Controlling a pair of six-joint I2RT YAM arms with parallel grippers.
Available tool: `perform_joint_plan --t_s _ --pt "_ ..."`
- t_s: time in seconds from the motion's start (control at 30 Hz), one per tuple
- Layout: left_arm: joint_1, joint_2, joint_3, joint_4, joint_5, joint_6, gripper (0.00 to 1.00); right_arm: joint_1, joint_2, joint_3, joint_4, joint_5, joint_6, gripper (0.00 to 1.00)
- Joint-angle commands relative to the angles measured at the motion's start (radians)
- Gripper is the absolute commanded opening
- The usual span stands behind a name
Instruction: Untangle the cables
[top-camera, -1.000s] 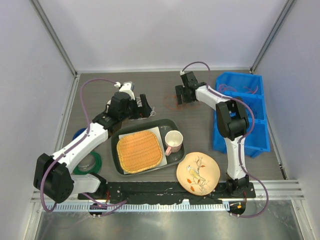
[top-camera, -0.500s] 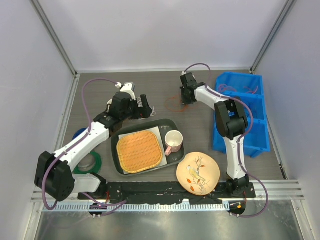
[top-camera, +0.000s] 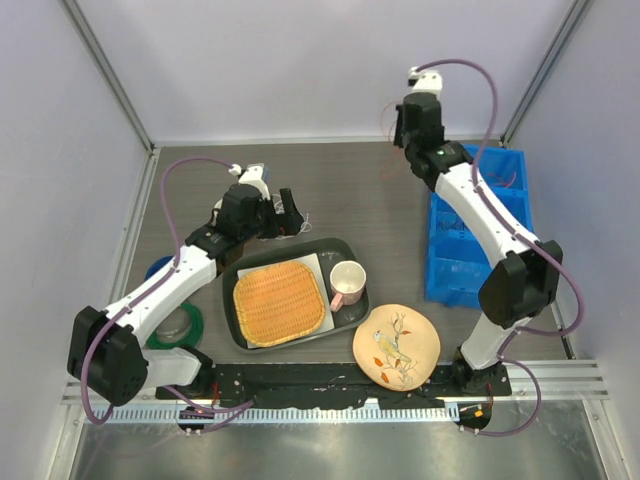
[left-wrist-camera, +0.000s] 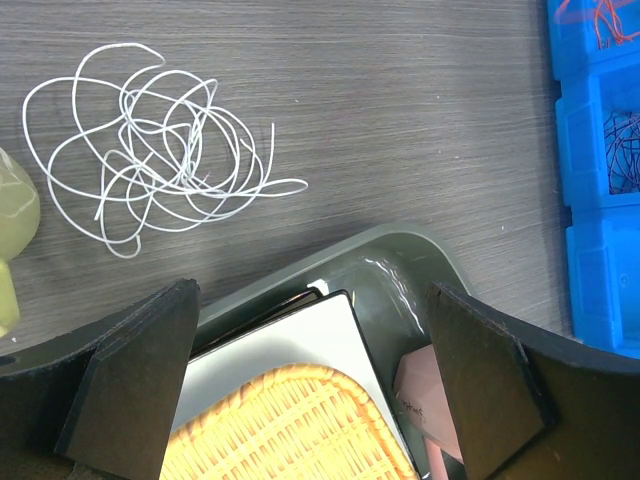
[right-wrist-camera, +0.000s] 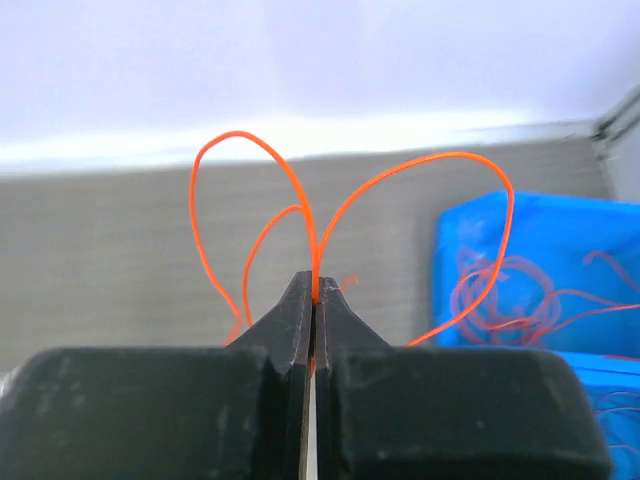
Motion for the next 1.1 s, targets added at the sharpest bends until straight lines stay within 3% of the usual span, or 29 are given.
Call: perform_joint_plan --t_s 0.0,0.27,0.47,0.8,0.97,1.0,1.07 --pt "0.004 -0.024 0.000 0.024 -0.006 -0.012 1.00 -0.088 -0.041 0.042 0.048 0.138 -0.030 0.01" --pt "0.005 -0.022 0.000 0.016 -0.015 -0.010 1.00 -0.356 0.063 0.159 0.027 0.164 0.040 0.01" --pt "0.005 -0.010 0.008 0.013 -0.031 -0.007 1.00 -0.398 0.150 0.200 0.001 0.263 0.044 0.01" --pt "0.005 -0.002 0.014 0.000 -0.045 -0.007 1.00 -0.401 0.246 0.202 -0.106 0.240 0.168 0.03" --pt "0.005 -0.005 0.015 0.001 -0.045 -0.007 1.00 -0.403 0.220 0.150 -0.107 0.254 0.219 0.16" --pt "0.004 -0.005 0.015 0.001 -0.043 -0.007 1.00 -0.401 0.218 0.142 -0.108 0.253 0.221 0.26" --pt "0.005 -0.005 0.014 0.001 -0.043 -0.007 1.00 -0.401 0.215 0.142 -0.110 0.233 0.222 0.35"
